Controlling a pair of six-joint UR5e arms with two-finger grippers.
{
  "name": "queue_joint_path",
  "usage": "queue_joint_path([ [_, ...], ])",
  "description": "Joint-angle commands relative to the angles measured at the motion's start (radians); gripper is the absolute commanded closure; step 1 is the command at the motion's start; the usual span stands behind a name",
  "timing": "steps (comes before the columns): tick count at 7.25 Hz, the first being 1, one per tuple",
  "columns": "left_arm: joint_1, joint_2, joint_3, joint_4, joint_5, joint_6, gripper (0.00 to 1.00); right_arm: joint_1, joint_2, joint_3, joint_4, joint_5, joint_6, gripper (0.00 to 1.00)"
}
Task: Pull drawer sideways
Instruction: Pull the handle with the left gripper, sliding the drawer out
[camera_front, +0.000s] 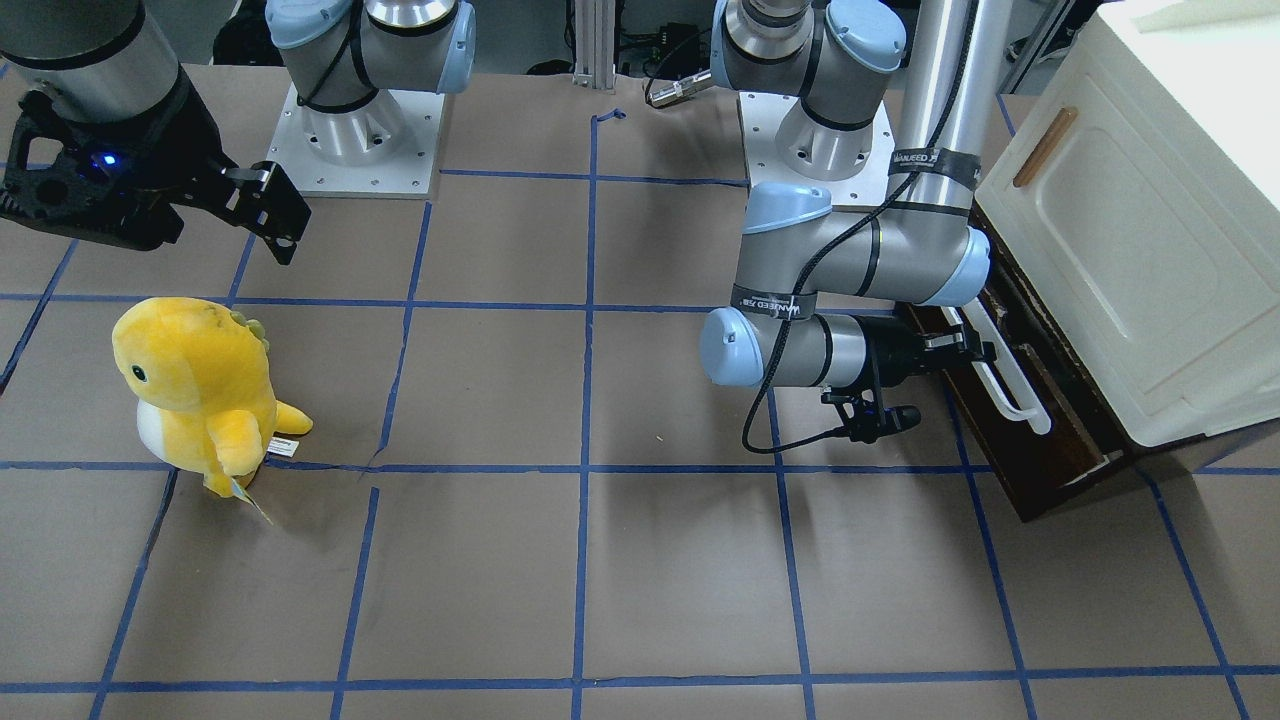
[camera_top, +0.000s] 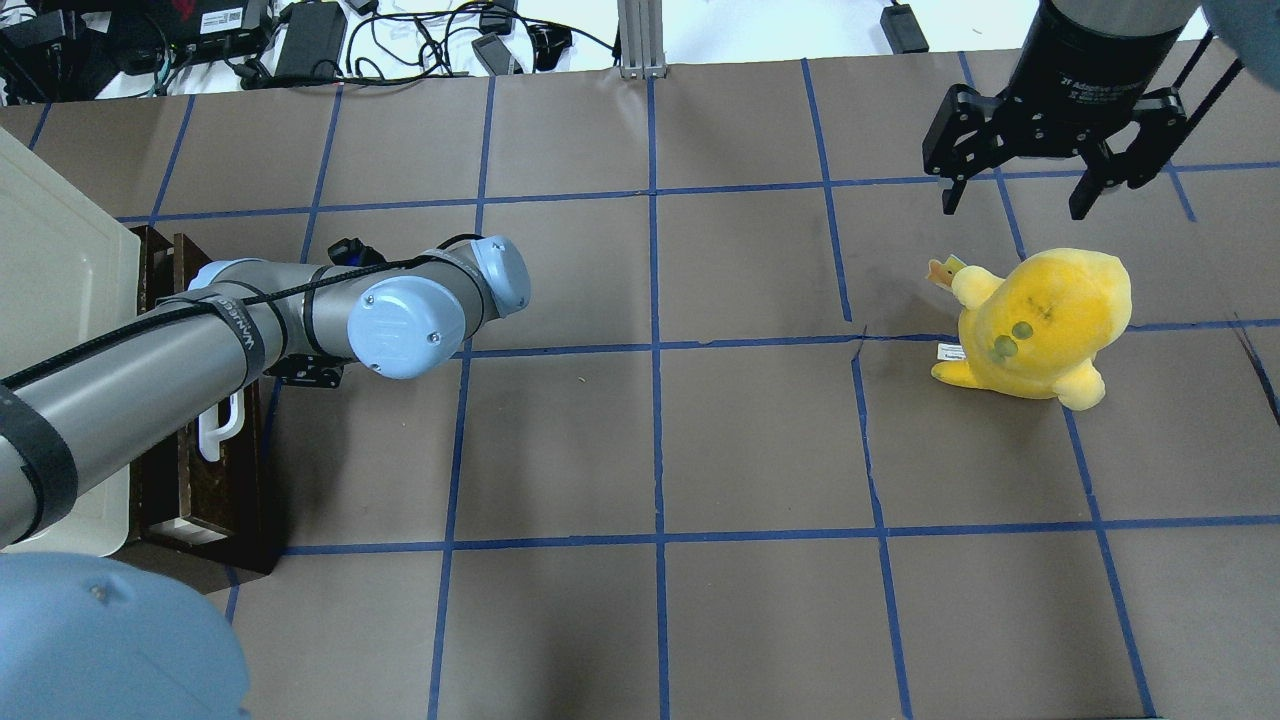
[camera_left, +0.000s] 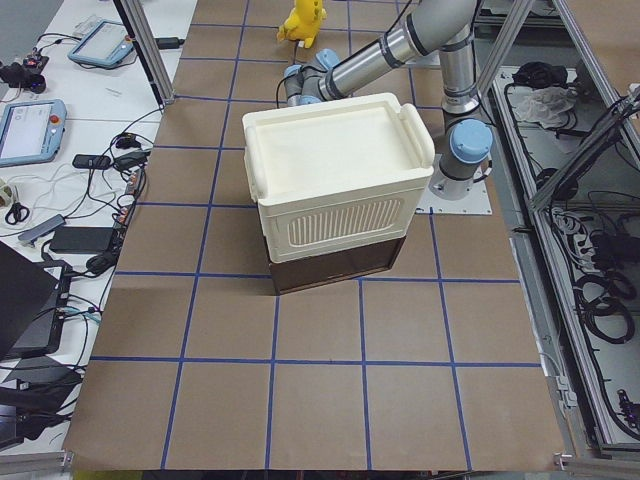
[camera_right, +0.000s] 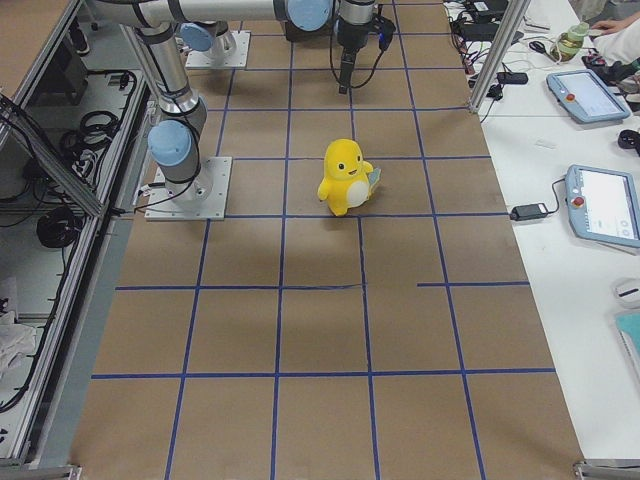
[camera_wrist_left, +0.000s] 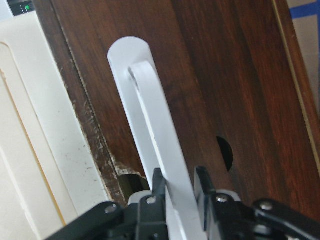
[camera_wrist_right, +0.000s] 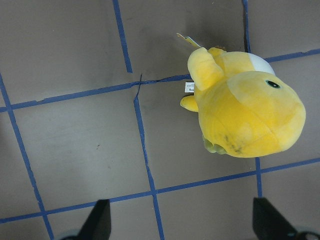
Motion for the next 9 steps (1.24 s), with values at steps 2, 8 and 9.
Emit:
queue_joint_path([
  [2, -0.022, 0.0, 0.006, 0.0, 0.0, 0.004, 0.74, 0.0, 0.0, 0.0, 0.0, 0.0, 0.0, 0.0],
  [8, -0.045, -0.003, 0.012, 0.0, -0.003, 0.007, 0.73, 0.0, 0.0, 0.0, 0.002, 0.0, 0.0, 0.0],
  [9, -0.049, -0.005, 0.012, 0.0, -0.002, 0.007, 0.73, -0.001, 0.0, 0.0, 0.0, 0.0, 0.0, 0.0],
])
